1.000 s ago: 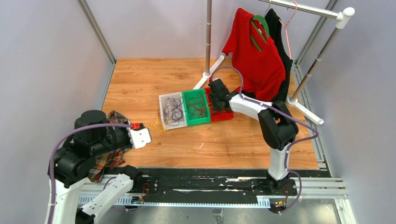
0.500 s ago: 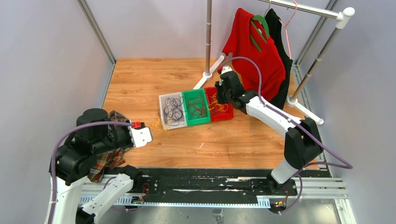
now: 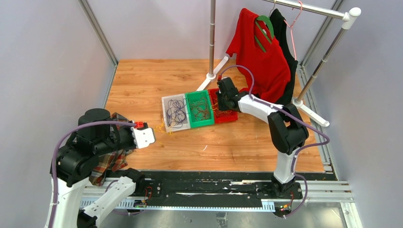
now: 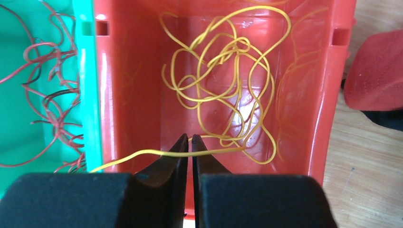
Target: Untangle the cables
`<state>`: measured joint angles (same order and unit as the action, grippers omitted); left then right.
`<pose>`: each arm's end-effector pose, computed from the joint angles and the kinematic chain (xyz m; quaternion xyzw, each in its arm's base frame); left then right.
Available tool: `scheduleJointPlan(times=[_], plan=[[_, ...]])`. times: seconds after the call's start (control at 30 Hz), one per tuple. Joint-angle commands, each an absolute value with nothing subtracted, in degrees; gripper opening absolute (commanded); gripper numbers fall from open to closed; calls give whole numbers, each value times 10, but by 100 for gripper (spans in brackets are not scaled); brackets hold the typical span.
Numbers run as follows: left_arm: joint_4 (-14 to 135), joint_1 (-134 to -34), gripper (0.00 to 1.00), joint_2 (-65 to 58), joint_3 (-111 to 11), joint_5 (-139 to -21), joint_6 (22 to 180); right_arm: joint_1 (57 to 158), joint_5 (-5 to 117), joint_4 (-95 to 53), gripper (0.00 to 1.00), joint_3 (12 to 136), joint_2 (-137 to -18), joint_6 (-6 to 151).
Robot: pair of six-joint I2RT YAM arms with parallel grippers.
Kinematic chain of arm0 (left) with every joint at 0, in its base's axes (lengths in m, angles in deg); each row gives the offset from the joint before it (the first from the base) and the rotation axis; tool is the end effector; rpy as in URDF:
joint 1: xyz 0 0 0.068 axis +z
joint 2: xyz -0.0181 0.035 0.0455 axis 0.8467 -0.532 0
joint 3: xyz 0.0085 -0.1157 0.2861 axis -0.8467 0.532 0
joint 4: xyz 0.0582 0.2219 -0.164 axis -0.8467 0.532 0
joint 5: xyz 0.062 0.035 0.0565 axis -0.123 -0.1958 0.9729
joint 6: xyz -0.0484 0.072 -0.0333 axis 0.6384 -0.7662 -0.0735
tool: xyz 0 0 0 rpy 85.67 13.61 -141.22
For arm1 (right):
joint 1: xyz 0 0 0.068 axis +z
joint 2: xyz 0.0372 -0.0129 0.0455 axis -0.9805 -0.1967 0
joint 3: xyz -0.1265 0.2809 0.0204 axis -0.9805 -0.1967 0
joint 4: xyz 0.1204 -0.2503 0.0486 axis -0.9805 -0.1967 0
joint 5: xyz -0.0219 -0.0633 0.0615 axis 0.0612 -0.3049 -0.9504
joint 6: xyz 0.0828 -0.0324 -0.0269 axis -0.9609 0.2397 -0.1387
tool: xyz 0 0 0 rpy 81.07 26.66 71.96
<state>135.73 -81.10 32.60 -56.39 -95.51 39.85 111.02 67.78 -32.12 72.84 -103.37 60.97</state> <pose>0.0606 -0.0630 0.4374 0.5885 0.6363 -0.0745 0.4932 0.4070 0.2506 0.1957 -0.0976 0.9166 0.1345 0.3636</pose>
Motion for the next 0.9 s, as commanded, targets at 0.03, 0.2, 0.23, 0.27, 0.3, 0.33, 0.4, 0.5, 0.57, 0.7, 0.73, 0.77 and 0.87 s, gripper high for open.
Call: scheduleJointPlan(times=[0.03,0.2,0.23,0.27,0.3,0.33,0.4,0.5,0.57,0.7,0.73,0.77,0.87], plan=[[1349,-814,0,284,-603,-1010,407,1092,689,-308,6,724,-1041,596],[1294,-814,0,231,-626,-1071,431,1089,665,-315,9,707,-976,597],[1277,-814,0,217,-631,-1084,440,1089,658,-315,12,698,-954,595],[1258,-814,0,202,-635,-1095,453,1090,652,-315,17,687,-930,594],[1239,-814,0,186,-639,-1108,465,1090,648,-316,24,676,-905,593],[1221,-815,0,171,-642,-1123,475,1090,647,-319,32,664,-881,592],[1177,-815,0,140,-643,-1148,496,1090,651,-326,46,643,-830,593],[1103,-816,0,89,-643,-1177,542,1088,672,-339,55,617,-756,591],[1054,-822,0,47,-648,-1179,587,1088,704,-339,60,600,-707,591],[1016,-856,0,-59,-680,-1127,607,1087,794,-375,66,588,-647,584],[1016,-872,0,-86,-695,-1102,603,1086,819,-379,66,581,-632,582],[1016,-883,0,-110,-705,-1080,598,1084,840,-379,66,575,-620,579],[1016,-911,0,-187,-742,-1029,577,1070,875,-382,66,557,-588,564]])
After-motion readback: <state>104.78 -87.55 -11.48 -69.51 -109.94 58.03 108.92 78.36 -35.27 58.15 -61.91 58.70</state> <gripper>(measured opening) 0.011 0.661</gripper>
